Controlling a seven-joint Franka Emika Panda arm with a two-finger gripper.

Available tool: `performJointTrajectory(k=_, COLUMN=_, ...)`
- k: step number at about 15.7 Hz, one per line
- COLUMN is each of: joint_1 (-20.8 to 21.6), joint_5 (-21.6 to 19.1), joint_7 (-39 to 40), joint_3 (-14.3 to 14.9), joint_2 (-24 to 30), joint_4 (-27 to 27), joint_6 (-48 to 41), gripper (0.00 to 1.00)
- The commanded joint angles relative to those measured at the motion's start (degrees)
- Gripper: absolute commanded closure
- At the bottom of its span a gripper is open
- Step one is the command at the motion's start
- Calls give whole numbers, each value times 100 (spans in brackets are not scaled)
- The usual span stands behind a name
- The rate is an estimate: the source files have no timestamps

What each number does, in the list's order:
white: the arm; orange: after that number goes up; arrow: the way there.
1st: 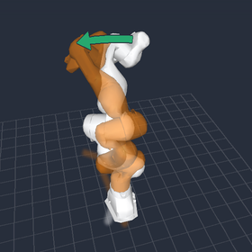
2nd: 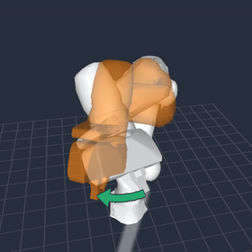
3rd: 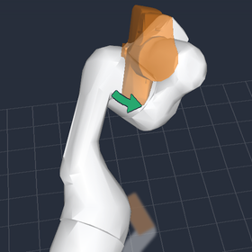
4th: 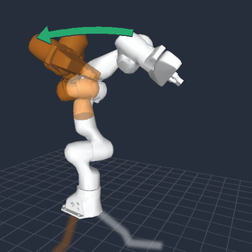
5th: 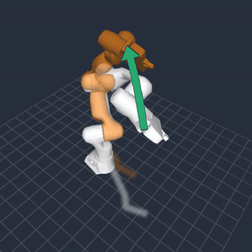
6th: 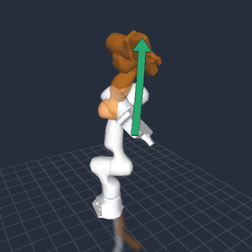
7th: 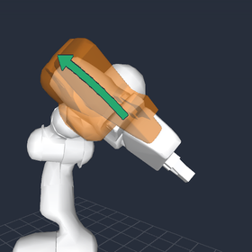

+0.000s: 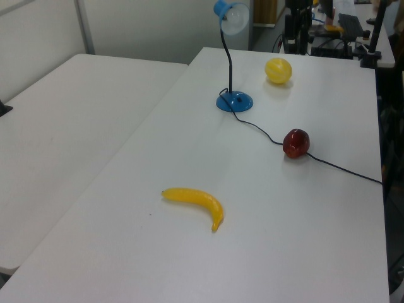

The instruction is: Turn on desk lamp

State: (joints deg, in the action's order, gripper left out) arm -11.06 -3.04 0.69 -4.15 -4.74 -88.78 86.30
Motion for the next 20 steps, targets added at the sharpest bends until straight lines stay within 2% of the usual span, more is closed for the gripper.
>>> performJointTrajectory(k=1, joint_1=-10, joint_5=-21, joint_7=273, joint_3=81, joint_2=131, joint_4=-43, joint_6=-140, gripper=0)
performJointTrajectory(k=11, joint_1=-28, joint_5=-39, joint_7=203, joint_3=90, joint_2=35, joint_4=-43, joint_6=-26, gripper=0)
performJointTrajectory(k=12, joint_1=-123, joint_5=-30, joint_7=212, joint_3=90, joint_2=34, joint_4=-43, joint_6=61, gripper=4)
performJointTrajectory(k=13, joint_1=-211, joint_5=-30, joint_7=203, joint_3=90, joint_2=34, joint_4=-43, joint_6=227, gripper=12)
performJointTrajectory(k=14, joint_1=-264, joint_5=-30, joint_7=203, joint_3=99, joint_2=34, joint_4=-51, joint_6=333, gripper=25)
performJointTrajectory(k=15, joint_1=-343, joint_5=-30, joint_7=229, joint_3=99, joint_2=17, joint_4=-51, joint_6=448, gripper=41)
performJointTrajectory(k=17, joint_1=-519, joint_5=-74, joint_7=195, joint_3=99, joint_2=-44, joint_4=-60, joint_6=790, gripper=82)
performJointTrajectory(k=18, joint_1=-589, joint_5=-83, joint_7=186, joint_3=90, joint_2=-71, joint_4=-69, joint_6=939, gripper=95)
performJointTrajectory(k=19, joint_1=-651, joint_5=-83, joint_7=151, joint_3=99, joint_2=-175, joint_4=-78, joint_6=1106, gripper=100)
performJointTrajectory(k=20, joint_1=-695, joint_5=-83, joint_7=98, joint_3=99, joint_2=-237, joint_4=-78, joint_6=1273, gripper=100)
